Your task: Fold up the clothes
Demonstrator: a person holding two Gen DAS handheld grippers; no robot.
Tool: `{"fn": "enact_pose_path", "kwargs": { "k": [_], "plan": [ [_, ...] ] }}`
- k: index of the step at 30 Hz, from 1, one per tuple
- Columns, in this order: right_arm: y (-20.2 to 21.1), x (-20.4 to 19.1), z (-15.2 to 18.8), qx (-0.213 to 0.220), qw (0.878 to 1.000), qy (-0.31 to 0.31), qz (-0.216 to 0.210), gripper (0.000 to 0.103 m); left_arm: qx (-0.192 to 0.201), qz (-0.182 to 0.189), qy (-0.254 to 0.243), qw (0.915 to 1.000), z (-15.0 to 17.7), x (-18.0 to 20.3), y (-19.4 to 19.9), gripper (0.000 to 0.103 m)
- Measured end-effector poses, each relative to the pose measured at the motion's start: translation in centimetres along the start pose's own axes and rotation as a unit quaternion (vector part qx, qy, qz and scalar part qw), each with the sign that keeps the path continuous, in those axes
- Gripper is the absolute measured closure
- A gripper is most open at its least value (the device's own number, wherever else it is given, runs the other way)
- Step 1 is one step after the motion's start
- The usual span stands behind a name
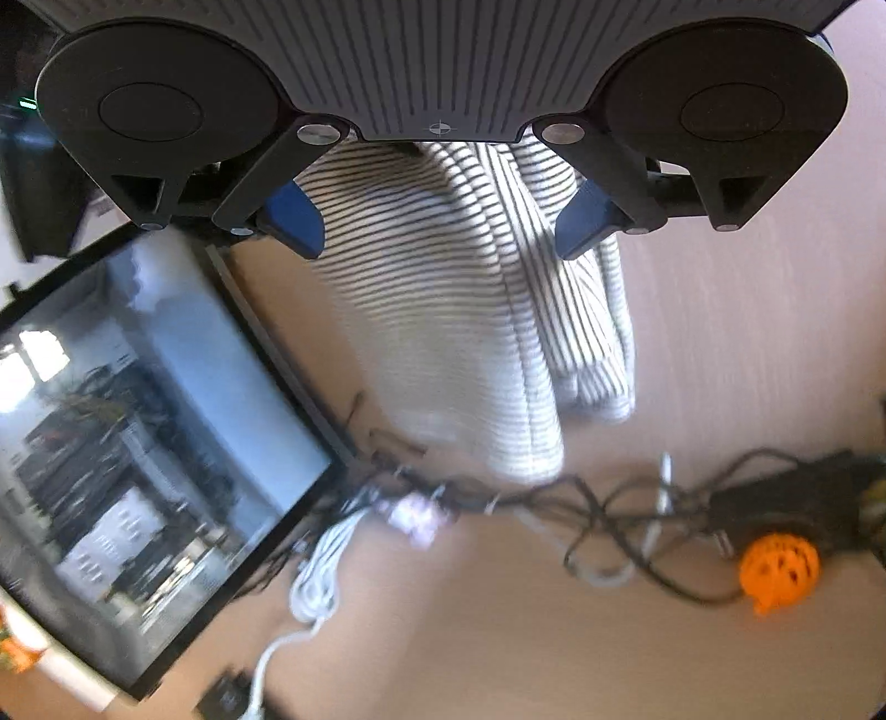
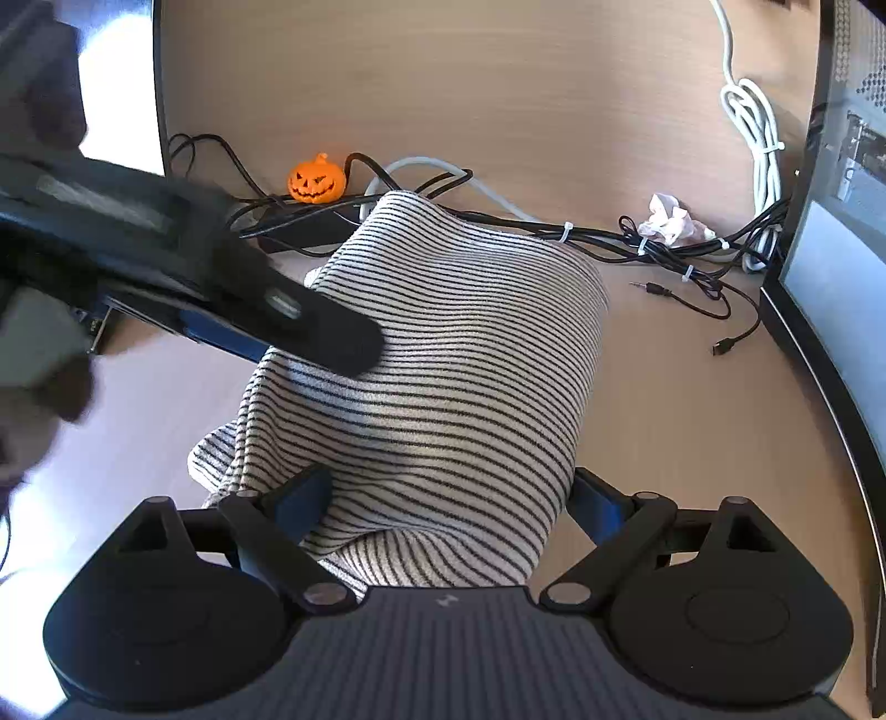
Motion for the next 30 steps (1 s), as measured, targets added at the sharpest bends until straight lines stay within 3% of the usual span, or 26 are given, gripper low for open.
{"fn": "enact_pose_path", "kwargs": {
  "k": [5, 7, 10, 13, 15, 17, 19, 21, 22, 26, 28, 30],
  "plan": [
    [2.2, 0.6, 1.1, 0.010, 0.999, 0.039, -0.022, 0.003, -0.007, -0.038, -0.004, 0.9993, -0.4, 0.2, -1.6, 0.009],
    [2.4, 0.3, 2.2, 0.001, 0.997, 0.082, -0.006, 0.001, -0.006, -0.043, -0.008, 0.9990, -0.5, 0.2, -1.7, 0.009],
    [1.9, 0.5, 3.0, 0.005, 0.989, 0.127, 0.077, 0.002, -0.005, -0.052, -0.014, 0.9985, -0.5, 0.3, -1.8, 0.008],
    [2.1, 2.5, 1.7, 0.022, 0.985, 0.087, 0.145, 0.002, -0.006, -0.051, -0.008, 0.9986, -0.5, 0.1, -1.7, 0.008],
    [2.2, 3.7, 0.9, 0.035, 0.975, 0.074, 0.207, 0.002, -0.007, -0.040, 0.008, 0.9992, -0.8, -0.1, -1.6, 0.008],
    [2.6, 4.2, 0.4, 0.042, 0.972, 0.077, 0.218, 0.003, -0.007, -0.028, 0.025, 0.9993, -1.0, -0.3, -1.5, 0.008],
    [3.0, 4.9, 0.2, 0.037, 0.985, 0.043, 0.165, 0.003, -0.008, -0.016, 0.042, 0.9990, -1.3, -0.4, -1.5, 0.009],
    [3.7, 6.1, 0.5, 0.026, 0.996, -0.036, 0.081, 0.003, -0.008, -0.005, 0.059, 0.9982, -1.6, -0.6, -1.4, 0.009],
    [4.0, 6.9, 0.6, 0.023, 0.995, -0.088, 0.040, 0.005, -0.008, 0.001, 0.067, 0.9977, -1.7, -0.7, -1.3, 0.009],
    [5.1, 8.4, 1.1, 0.028, 0.970, -0.229, -0.080, 0.021, -0.009, 0.024, 0.100, 0.9946, -2.2, -1.1, -1.2, 0.009],
    [4.4, 8.4, 1.1, 0.018, 0.946, -0.290, -0.145, 0.031, -0.010, 0.035, 0.117, 0.9925, -2.5, -1.2, -1.1, 0.010],
    [3.3, 8.3, 1.3, 0.004, 0.925, -0.333, -0.185, 0.034, -0.012, 0.037, 0.128, 0.9910, -2.9, -1.3, -1.3, 0.011]
  ]
}}
Point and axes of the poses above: each gripper's, at about its wrist camera, not at the fingertips, and y roughly against the way its jaws point, x to its right, z to its underside, the point moved 4 cm from there along -y, roughly the way its jaws point, and after that the axes turned 7 degrees about -x, right-handed, at the moved point
